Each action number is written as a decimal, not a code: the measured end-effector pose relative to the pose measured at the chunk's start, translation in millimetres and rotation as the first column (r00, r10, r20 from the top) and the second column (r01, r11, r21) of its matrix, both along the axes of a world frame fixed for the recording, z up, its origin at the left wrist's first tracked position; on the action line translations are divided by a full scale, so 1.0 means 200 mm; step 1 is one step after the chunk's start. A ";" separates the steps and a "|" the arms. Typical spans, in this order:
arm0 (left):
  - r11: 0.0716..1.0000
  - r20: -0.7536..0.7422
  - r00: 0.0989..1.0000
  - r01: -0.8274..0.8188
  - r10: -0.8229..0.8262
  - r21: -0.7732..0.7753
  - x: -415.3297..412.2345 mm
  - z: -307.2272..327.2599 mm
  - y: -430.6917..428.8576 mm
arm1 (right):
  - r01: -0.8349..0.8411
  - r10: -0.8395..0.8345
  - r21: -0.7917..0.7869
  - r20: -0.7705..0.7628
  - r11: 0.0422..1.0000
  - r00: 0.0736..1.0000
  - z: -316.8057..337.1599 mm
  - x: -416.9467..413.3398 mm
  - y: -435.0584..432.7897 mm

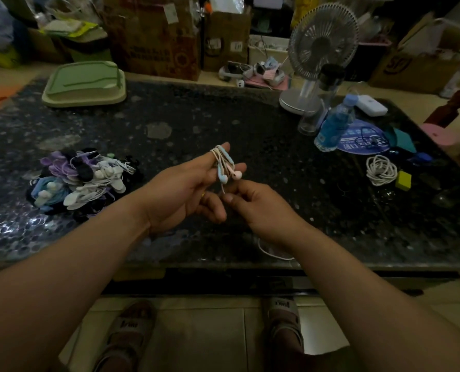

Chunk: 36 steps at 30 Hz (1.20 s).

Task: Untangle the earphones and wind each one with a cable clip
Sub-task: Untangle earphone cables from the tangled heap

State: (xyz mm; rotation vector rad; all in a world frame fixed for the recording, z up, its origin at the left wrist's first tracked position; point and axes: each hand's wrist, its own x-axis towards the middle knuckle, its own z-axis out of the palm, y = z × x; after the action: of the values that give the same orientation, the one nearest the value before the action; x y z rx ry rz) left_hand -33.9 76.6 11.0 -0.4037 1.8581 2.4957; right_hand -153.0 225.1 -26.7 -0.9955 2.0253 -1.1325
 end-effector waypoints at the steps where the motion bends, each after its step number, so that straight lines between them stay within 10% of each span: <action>1: 1.000 -0.002 1.000 0.000 0.000 -0.014 0.00 -0.01 -0.01 | -0.008 0.008 0.004 -0.021 1.000 1.000 0.01 0.01 0.00; 13: 0.794 -0.023 0.995 -0.094 0.100 -0.600 0.01 -0.04 -0.05 | -0.094 0.186 0.227 -0.430 0.969 0.883 0.24 0.03 0.09; 18: 0.817 -0.029 0.978 -0.187 0.205 -0.546 -0.01 -0.09 0.00 | -0.247 0.442 0.426 -0.453 0.870 0.774 0.28 0.06 0.07; 24: 0.745 0.018 0.991 -0.090 0.135 -0.661 0.01 -0.09 0.03 | -0.151 0.247 0.210 -0.573 0.966 0.782 0.28 0.01 0.06; 29: 0.666 0.197 0.977 0.197 -0.076 -0.720 0.05 -0.03 0.09 | -0.041 0.098 0.129 -0.469 0.991 0.878 0.30 -0.10 0.11; 36: 0.828 0.157 0.957 0.290 -0.244 -0.480 0.06 -0.03 0.12 | -0.067 0.064 -0.042 -0.074 0.997 0.995 0.25 -0.19 0.13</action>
State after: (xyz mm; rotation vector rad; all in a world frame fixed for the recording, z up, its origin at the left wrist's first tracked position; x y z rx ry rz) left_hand -21.3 101.1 5.0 -0.2240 2.3231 1.7698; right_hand -190.6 252.1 24.2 -1.1326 2.0159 -1.1262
